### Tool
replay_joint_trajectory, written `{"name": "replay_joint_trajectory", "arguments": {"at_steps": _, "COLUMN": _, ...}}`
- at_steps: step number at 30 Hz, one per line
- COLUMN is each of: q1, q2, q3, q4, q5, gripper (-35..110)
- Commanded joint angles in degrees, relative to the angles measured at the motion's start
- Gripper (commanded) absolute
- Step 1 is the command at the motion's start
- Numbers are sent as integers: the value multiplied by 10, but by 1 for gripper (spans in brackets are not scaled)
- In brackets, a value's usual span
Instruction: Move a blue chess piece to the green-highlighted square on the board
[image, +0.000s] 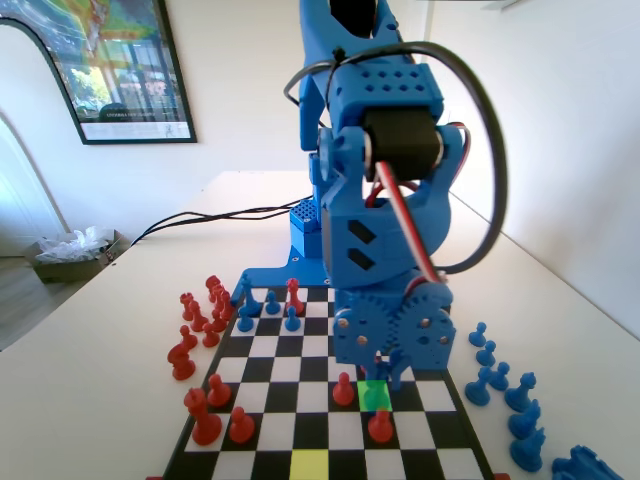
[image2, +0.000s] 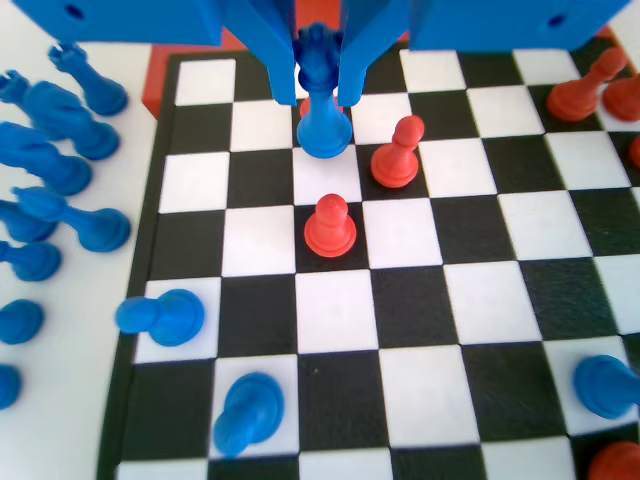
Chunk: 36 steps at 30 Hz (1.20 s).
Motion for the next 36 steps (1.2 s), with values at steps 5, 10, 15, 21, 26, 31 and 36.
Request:
{"name": "replay_joint_trajectory", "arguments": {"at_steps": 5, "q1": -5, "q2": 23, "q3": 8, "q4": 3, "q5": -7, "gripper": 1}}
{"name": "replay_joint_trajectory", "arguments": {"at_steps": 10, "q1": -7, "q2": 25, "q3": 17, "q4": 3, "q5": -8, "gripper": 1}}
{"name": "replay_joint_trajectory", "arguments": {"at_steps": 15, "q1": -10, "q2": 32, "q3": 25, "q4": 3, "q5": -9, "gripper": 1}}
{"name": "replay_joint_trajectory", "arguments": {"at_steps": 21, "q1": -11, "q2": 34, "q3": 23, "q4": 4, "q5": -8, "gripper": 4}}
{"name": "replay_joint_trajectory", "arguments": {"at_steps": 26, "q1": -11, "q2": 34, "q3": 11, "q4": 12, "q5": -8, "gripper": 11}}
{"name": "replay_joint_trajectory", "arguments": {"at_steps": 31, "q1": -8, "q2": 35, "q3": 0, "q4": 21, "q5": -7, "gripper": 15}}
{"name": "replay_joint_trajectory", "arguments": {"at_steps": 36, "q1": -4, "q2": 42, "q3": -13, "q4": 33, "q5": -6, "gripper": 15}}
